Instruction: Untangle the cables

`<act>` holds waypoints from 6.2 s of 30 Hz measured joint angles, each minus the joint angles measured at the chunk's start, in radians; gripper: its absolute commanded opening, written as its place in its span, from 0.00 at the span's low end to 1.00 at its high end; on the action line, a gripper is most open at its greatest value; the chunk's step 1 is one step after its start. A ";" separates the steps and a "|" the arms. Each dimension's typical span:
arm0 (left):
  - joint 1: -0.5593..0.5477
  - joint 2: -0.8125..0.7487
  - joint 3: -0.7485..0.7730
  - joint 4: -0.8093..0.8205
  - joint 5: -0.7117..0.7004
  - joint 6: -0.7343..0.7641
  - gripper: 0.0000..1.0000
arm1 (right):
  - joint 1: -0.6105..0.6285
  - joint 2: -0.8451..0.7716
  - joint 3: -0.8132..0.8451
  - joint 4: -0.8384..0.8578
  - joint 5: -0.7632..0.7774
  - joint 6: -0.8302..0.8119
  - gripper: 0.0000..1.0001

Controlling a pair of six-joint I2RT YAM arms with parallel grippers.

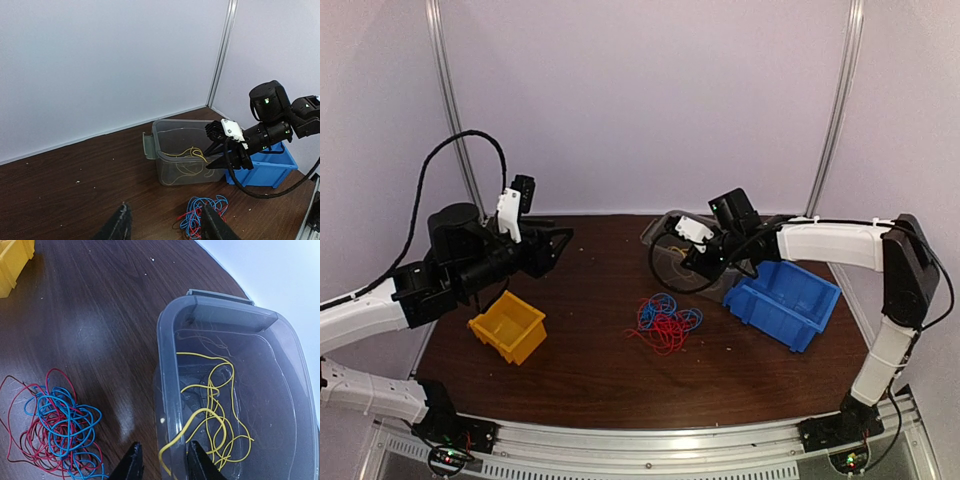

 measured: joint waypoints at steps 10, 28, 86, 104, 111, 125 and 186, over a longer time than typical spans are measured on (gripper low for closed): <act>0.000 -0.003 -0.002 0.000 0.000 -0.003 0.48 | 0.001 0.020 0.041 -0.004 0.012 0.047 0.03; 0.000 0.035 -0.002 0.002 0.005 -0.003 0.48 | -0.030 -0.024 0.093 0.007 0.142 0.060 0.04; 0.000 0.116 -0.059 0.071 0.073 -0.024 0.46 | -0.027 -0.083 0.071 -0.147 -0.176 -0.031 0.47; 0.000 0.593 -0.099 0.344 0.290 -0.109 0.53 | -0.006 0.052 0.019 -0.175 -0.285 0.023 0.46; 0.000 0.669 -0.103 0.466 0.352 -0.150 0.52 | -0.006 0.170 0.087 -0.198 -0.330 0.068 0.43; 0.000 0.708 -0.127 0.579 0.386 -0.193 0.51 | -0.006 0.204 0.131 -0.215 -0.379 0.107 0.07; -0.067 1.116 0.037 1.005 0.402 -0.048 0.00 | -0.118 -0.112 0.669 -0.242 -0.794 0.222 0.00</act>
